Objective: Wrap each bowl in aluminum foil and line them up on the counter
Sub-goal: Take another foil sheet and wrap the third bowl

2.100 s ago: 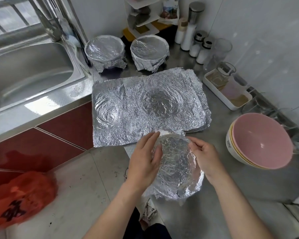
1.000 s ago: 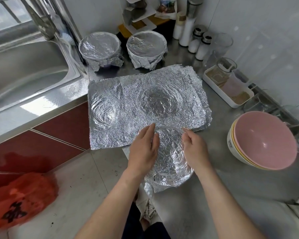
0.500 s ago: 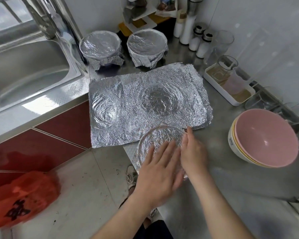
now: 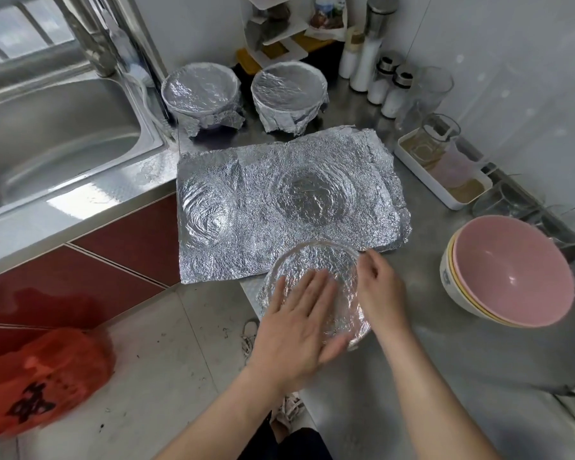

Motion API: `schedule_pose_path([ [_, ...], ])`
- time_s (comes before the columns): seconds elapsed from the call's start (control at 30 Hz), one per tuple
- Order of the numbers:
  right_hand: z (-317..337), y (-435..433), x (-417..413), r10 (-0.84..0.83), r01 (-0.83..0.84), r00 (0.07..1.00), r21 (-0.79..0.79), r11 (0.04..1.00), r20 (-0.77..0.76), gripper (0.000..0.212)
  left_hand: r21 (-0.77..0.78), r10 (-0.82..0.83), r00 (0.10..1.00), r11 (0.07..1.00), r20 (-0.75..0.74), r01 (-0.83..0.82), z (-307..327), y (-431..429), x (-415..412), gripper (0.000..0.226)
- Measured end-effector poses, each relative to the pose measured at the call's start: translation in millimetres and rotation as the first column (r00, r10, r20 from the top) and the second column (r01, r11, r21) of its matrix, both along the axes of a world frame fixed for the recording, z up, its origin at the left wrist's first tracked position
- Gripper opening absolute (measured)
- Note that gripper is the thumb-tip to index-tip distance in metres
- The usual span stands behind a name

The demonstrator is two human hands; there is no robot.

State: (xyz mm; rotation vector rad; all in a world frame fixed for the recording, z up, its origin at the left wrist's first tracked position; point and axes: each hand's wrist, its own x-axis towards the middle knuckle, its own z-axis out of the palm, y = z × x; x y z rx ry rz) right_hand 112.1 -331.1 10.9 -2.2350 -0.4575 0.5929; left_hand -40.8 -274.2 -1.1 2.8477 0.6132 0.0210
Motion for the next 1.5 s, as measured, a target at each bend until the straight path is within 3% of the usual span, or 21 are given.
schedule_pose_path([
  [0.07,7.7,4.8,11.5,-0.009,0.012,0.995,0.036,0.999,-0.099,0.033,-0.12,0.196,0.977,0.975,0.079,-0.186,5.6,9.8,-0.8,0.071],
  [0.17,24.5,18.1,24.0,0.065,-0.048,0.957,0.068,0.997,-0.284,0.04,-0.429,0.487,0.866,0.809,0.109,-0.401,4.5,26.5,1.4,0.069],
  [0.23,26.3,24.4,28.5,0.119,-0.12,0.944,0.014,0.993,-0.307,0.039,-0.596,0.575,0.812,0.688,0.101,-0.414,-1.1,32.5,5.4,0.07],
  [0.33,19.8,29.3,31.6,0.192,-0.196,0.94,0.015,0.98,-0.283,0.031,-0.694,0.606,0.786,0.617,0.12,-0.37,-7.3,34.7,10.7,0.07],
  [0.57,3.7,23.0,27.7,0.254,-0.242,0.95,0.085,0.967,-0.184,0.038,-0.739,0.618,0.771,0.59,0.154,-0.325,-6.9,36.0,13.4,0.059],
  [0.7,6.2,19.5,35.2,0.29,-0.271,0.927,0.112,0.956,-0.236,0.045,-0.752,0.594,0.788,0.591,0.16,-0.293,-5.4,40.2,14.2,0.056],
  [0.83,10.3,29.3,42.7,0.412,-0.396,0.848,0.118,0.91,-0.332,0.047,-0.746,0.546,0.819,0.617,0.176,-0.251,-7.3,46.6,16.6,0.05],
  [1.03,-0.9,26.0,41.9,0.436,-0.433,0.856,0.077,0.898,-0.276,0.038,-0.743,0.519,0.834,0.631,0.19,-0.224,-6.9,52.9,21.1,0.045],
  [1.1,2.1,22.0,41.5,0.423,-0.413,0.858,0.097,0.906,-0.291,0.038,-0.814,0.657,0.737,0.51,0.16,-0.278,-5.0,50.8,16.4,0.042],
  [1.17,4.3,18.7,40.4,0.388,-0.364,0.868,0.135,0.921,-0.31,0.039,-0.895,0.816,0.573,0.31,0.078,-0.32,-4.4,44.8,2.6,0.038],
  [1.23,4.0,15.8,41.1,0.361,-0.323,0.876,0.166,0.932,-0.32,0.041,-0.929,0.859,0.512,0.189,-0.001,-0.318,-6.0,33.9,-10.3,0.037],
  [1.37,-7.2,8.9,35.4,0.354,-0.317,0.89,0.17,0.933,-0.287,0.038,-0.959,0.87,0.492,0.1,-0.046,-0.267,-5.0,7.7,-21.4,0.033],
  [1.5,-11.6,4.1,27.9,0.272,-0.219,0.923,0.209,0.953,-0.272,0.037,-0.96,0.88,0.469,0.07,-0.068,-0.27,-5.2,-7.1,-11.4,0.065],
])
